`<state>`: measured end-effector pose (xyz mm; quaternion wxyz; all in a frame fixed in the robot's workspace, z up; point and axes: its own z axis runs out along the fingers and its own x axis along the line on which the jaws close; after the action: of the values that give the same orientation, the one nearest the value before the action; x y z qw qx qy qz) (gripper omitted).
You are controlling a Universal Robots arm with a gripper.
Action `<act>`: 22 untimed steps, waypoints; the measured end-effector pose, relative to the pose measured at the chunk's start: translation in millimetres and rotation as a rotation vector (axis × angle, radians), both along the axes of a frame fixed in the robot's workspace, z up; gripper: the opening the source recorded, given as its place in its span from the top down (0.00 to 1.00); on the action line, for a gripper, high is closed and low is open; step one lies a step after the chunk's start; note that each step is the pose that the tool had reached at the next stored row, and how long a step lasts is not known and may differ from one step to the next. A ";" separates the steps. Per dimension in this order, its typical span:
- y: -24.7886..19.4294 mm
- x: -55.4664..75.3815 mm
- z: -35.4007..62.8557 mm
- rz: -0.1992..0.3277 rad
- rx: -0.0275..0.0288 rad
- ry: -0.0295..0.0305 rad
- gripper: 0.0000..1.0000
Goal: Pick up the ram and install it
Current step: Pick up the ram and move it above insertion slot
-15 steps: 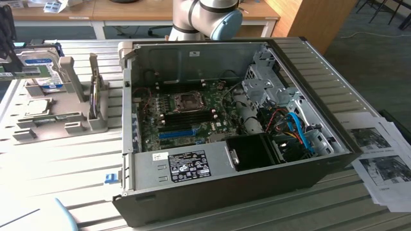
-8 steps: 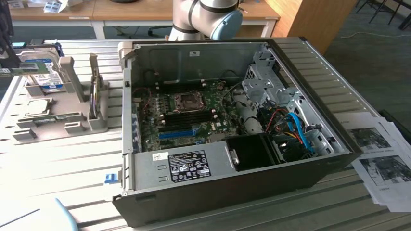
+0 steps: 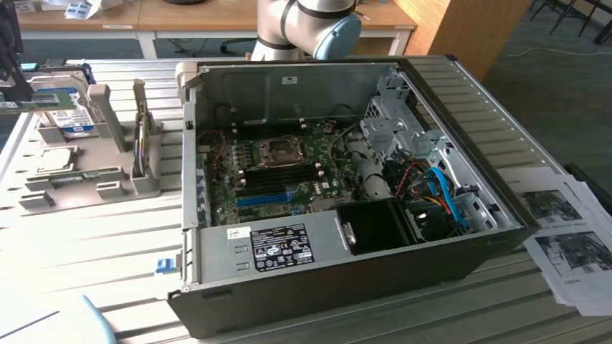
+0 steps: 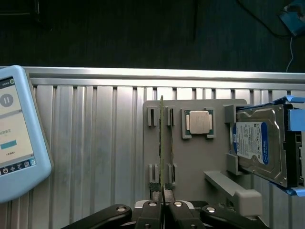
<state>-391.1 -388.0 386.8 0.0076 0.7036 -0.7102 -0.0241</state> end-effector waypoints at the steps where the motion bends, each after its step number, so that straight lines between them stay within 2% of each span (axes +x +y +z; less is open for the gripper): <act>1: 0.0 1.6 0.1 0.000 -0.0002 0.0001 0.89; 22: 0.0 40.9 0.0 0.000 0.0000 -0.0001 0.89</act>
<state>-350.1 -388.0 386.7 0.0076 0.7036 -0.7102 -0.0240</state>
